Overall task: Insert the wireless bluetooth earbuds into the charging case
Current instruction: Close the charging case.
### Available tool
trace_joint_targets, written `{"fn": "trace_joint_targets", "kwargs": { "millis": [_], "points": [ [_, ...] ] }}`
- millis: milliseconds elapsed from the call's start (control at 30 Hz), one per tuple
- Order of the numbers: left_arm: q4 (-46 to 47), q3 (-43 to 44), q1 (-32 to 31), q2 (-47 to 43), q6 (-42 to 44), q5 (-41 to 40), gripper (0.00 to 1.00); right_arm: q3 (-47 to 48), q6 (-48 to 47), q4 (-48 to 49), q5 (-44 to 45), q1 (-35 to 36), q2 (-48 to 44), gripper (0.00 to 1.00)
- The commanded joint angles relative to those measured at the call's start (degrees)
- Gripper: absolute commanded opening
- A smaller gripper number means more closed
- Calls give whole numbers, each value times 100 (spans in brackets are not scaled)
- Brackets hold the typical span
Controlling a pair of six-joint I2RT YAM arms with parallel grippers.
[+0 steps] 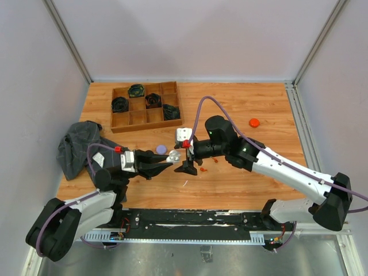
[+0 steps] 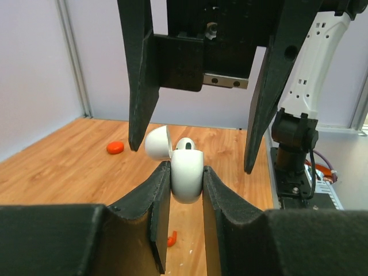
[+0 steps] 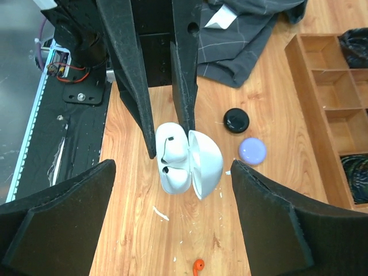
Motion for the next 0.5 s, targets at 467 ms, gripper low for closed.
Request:
{"fn": "trace_joint_targets", "kwargs": {
  "millis": [467],
  "points": [
    [212,90,34,152,114,-976,0,-245,-85,-125,-106,-86,-88,79]
  ]
}}
